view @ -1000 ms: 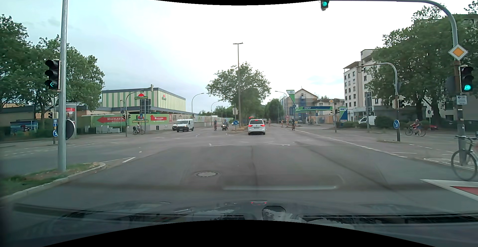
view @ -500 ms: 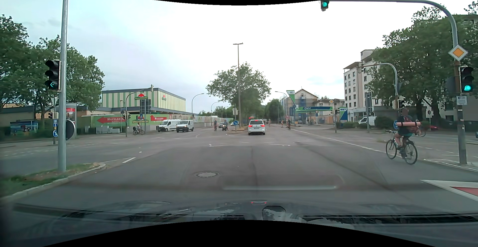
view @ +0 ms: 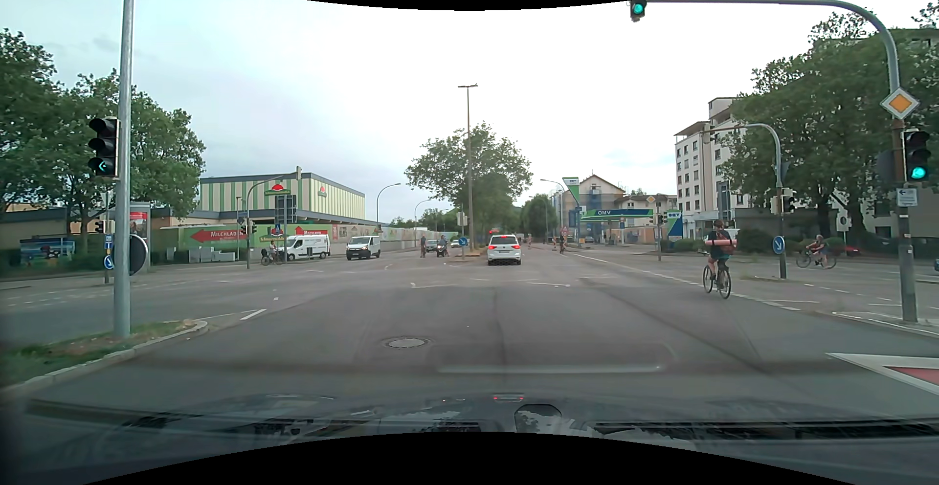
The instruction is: Follow the waypoints while adhering to traffic rules and regulations
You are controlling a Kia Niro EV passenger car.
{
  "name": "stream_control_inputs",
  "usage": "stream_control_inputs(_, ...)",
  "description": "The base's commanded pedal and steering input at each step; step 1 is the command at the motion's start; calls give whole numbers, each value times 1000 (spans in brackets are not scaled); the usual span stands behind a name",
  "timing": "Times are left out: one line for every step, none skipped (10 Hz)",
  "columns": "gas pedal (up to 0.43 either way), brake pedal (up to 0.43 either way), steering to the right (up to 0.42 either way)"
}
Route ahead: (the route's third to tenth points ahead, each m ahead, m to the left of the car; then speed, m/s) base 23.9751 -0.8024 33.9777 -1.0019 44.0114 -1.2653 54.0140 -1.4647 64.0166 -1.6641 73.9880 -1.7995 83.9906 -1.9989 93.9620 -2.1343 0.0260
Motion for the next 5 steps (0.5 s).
stream_control_inputs(0, 250, 2)
stream_control_inputs(0, 250, 2)
stream_control_inputs(0, 250, 2)
stream_control_inputs(0, 250, 2)
stream_control_inputs(0, 256, 2)
